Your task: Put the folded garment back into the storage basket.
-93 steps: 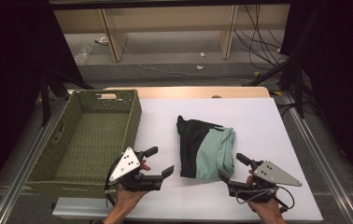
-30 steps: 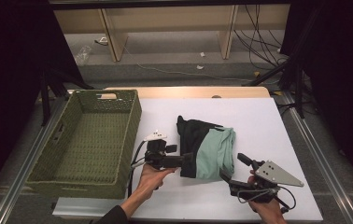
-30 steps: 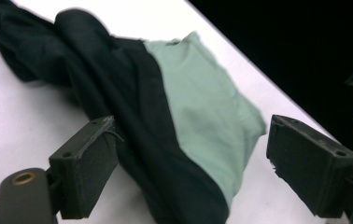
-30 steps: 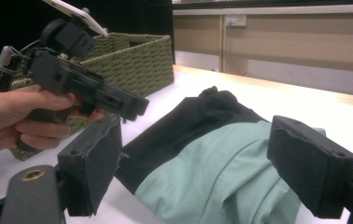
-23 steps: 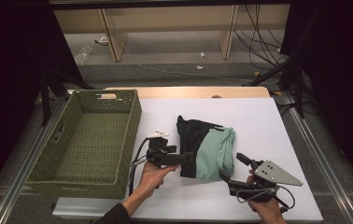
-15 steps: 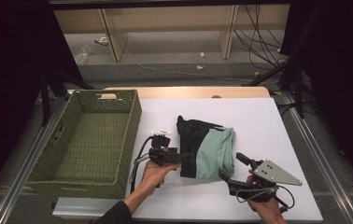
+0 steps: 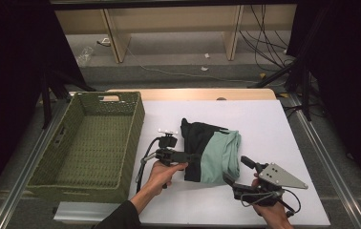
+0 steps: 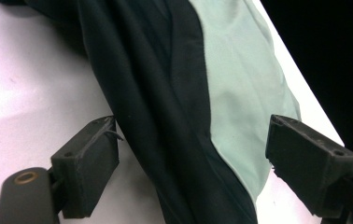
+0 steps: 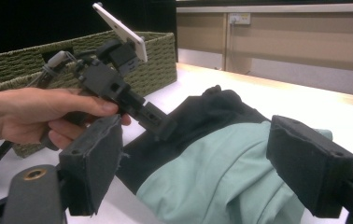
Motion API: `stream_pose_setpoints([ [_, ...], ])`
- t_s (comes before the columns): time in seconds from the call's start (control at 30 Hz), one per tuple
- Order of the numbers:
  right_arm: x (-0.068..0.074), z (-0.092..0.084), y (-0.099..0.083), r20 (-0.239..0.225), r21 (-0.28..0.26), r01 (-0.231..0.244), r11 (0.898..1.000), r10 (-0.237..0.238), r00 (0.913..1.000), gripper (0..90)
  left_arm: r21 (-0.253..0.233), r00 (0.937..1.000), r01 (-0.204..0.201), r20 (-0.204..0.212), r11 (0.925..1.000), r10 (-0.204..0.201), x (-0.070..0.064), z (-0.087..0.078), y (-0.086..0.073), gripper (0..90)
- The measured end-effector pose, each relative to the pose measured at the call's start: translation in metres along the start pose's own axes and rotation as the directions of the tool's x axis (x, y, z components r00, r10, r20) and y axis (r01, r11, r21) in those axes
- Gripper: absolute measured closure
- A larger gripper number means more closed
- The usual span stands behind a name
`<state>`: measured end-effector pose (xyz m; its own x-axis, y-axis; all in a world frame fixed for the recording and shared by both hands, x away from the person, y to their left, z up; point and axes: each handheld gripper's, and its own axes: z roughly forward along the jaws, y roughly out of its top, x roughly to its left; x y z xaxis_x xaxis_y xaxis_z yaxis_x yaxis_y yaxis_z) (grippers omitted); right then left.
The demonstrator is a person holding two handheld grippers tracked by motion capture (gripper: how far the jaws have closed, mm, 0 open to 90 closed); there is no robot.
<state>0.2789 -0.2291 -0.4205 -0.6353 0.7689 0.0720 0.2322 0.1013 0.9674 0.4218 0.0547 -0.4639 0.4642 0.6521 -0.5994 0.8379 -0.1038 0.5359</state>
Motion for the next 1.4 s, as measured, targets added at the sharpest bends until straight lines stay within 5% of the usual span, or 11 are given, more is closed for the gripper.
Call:
stream_pose_setpoints([
  [0.63,0.000,0.000,0.000,-0.001,-0.003,0.004,1.000,-0.004,1.0000,19.8,0.071,0.9963,0.052,0.065,0.9961,-0.057,0.004,0.026,0.008,18.6],
  [1.4,0.000,0.000,0.000,-0.009,0.000,0.001,1.000,-0.001,1.0000,19.8,0.095,0.9928,0.084,0.077,0.9919,-0.091,0.009,0.039,0.011,29.3],
])
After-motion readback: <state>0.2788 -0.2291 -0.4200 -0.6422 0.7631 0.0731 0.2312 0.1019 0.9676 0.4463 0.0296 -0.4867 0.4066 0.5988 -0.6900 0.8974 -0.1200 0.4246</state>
